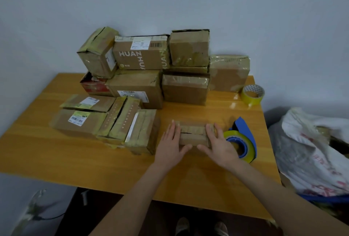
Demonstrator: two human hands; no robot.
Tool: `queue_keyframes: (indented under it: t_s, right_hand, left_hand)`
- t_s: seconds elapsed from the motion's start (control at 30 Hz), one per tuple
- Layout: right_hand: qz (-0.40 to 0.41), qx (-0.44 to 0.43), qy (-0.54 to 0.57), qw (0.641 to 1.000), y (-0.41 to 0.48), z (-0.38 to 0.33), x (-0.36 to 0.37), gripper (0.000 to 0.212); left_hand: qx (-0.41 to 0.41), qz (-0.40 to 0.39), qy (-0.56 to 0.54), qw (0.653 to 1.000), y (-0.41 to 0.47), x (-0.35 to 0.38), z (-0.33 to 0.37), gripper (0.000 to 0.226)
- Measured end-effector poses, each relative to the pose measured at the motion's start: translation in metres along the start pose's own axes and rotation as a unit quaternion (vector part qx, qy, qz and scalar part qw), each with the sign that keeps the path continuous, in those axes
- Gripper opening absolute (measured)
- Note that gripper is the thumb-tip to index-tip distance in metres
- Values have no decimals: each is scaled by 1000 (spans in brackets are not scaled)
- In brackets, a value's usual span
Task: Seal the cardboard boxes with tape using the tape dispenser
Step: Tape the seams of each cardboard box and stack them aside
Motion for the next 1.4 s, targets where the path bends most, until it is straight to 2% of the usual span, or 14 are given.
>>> queue_keyframes:
  t_s: [0.1,0.37,0.47,0.53,0.6,0.63,0.7,0.8,0.9,1.0,1.2,1.23,1.3,1.4]
  right_hand:
    - [5,4,-24,1000,0,-1,-1,82]
    - [31,3,-69,997,-8,-1,-1,81]
    - [15,4,-17,1000,-6,4,-5,77]
    - [72,15,41,996,-12,16,-20,69]
    - [159,82,94,979,-21,42,-36,67]
    - [174,131,118,969,-24,59,-40,69]
    - [126,214,144,958,-28,88,-37,73]
    - [40,263,221,938,-24,107,-16,49]
    - [29,281,314,906,-19,114,-6,50]
    - [25,297,357,885,-16,121,-5,38]
    - [68,252,395,881,-7,115,-18,32]
    - [70,241,431,867,-7,112,-21,31]
    - [47,225,531,816,-12,104,-24,26]
    - [16,198,613,765,-13,101,-27,36]
  left_hand:
    - [14,-7,-9,1000,2,1,-2,85]
    - [69,35,10,997,-4,-2,-8,66]
    - [72,36,50,996,-3,-3,-10,65]
    - [68,27,45,996,-4,-1,-10,66]
    - [70,31,32,997,-4,-2,-10,66]
    - [70,33,28,997,-5,-2,-10,66]
    - [69,33,25,997,-6,-3,-10,65]
    - [70,38,12,997,-7,-5,-10,64]
    - [75,55,-7,996,-6,-8,-10,58]
    - [78,67,-15,995,-7,-7,-8,54]
    - [81,54,-33,995,-8,-6,-8,52]
    - [80,50,-34,995,-8,-6,-9,52]
    - [78,46,-37,995,-9,-6,-9,53]
    - [77,46,-53,995,-8,-7,-7,53]
Point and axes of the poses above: each hand's wrist, its own y-axis towards the middle knuckle, its own x-axis out of the palm, z = x × y, the point moved 4 cm from there along y, towards the middle knuckle, and after that the axes turned 9 degrees about -z, right-handed, at the moved point
